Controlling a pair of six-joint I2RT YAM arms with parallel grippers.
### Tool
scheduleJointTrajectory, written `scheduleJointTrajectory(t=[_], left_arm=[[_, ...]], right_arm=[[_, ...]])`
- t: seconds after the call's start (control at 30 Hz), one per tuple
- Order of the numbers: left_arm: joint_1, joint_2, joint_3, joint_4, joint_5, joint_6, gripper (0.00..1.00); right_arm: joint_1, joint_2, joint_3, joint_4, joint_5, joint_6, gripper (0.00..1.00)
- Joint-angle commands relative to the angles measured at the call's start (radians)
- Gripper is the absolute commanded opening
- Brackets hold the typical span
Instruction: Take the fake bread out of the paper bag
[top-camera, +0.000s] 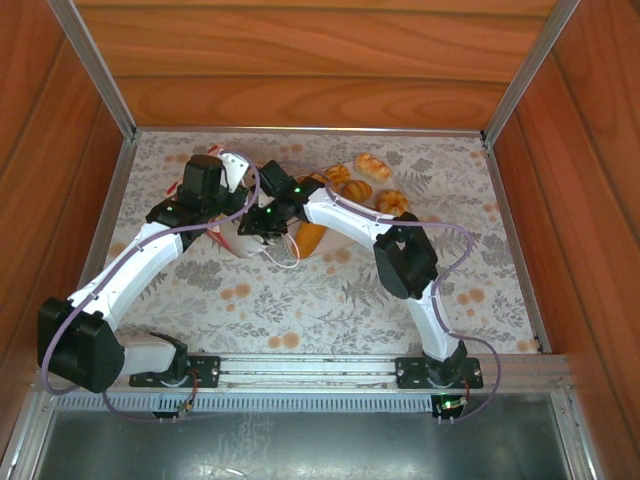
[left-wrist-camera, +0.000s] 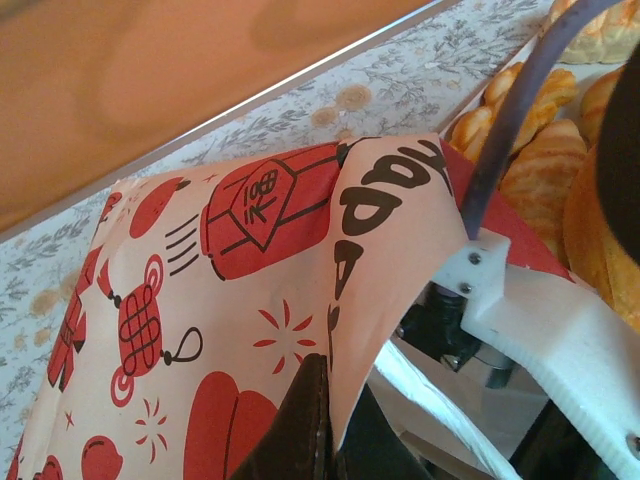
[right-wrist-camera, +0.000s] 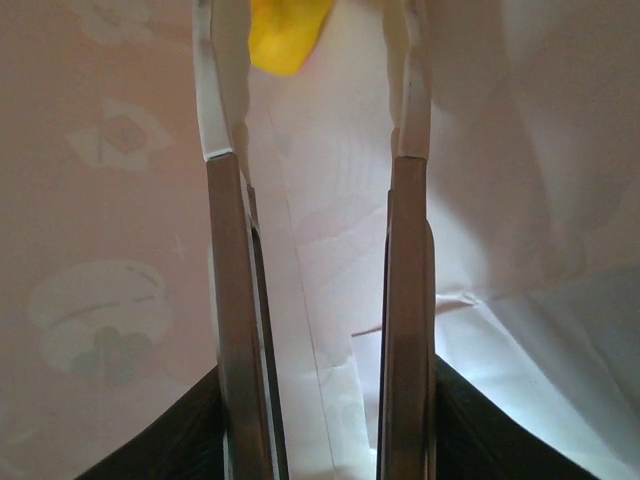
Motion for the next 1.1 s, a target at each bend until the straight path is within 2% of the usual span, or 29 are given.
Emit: scheduleJointTrajectory(t=[0.0,0.47,0.53,0.6,0.73,1.0,1.07], left_arm=[[-0.005,-0.014,-0.003,0.009,0.036,-0.004,0.0],[-0.004,-0.017,-0.001,0.003,0.066,-0.004,0.0],[-0.004,-0.015,0.0,0.003,0.065,-0.004,0.0],[-0.004,-0.012,-0.001,0.003,0.056,-0.002,0.0],[-0.004,-0.004,-0.003,-0.002,0.007,0.001,0.0],[-0.004,-0.02,-0.012,-0.014,-0.046,0.007,0.0],[-0.004,-0.023,-0.013,-0.014,-0.066,0.008,0.0]], right_arm=[[0.008,0.033,0.057,0.001,-0.011,-0.007,0.46],[0.008,0.142,0.193,-0.059,-0.021,-0.01,0.45],[0.007,0.151,0.208,-0.061,-0.026,-0.012,0.38],[0.008,0.149,0.21,-0.063,-0.03,-0.013,0.26],[0.008,0.111,0.183,-0.056,-0.026,-0.028,0.15],[0.008,-0.02,0.097,-0.048,-0.017,-0.075,0.01],[0.008,-0.055,0.066,-0.052,-0.009,-0.086,0.0]])
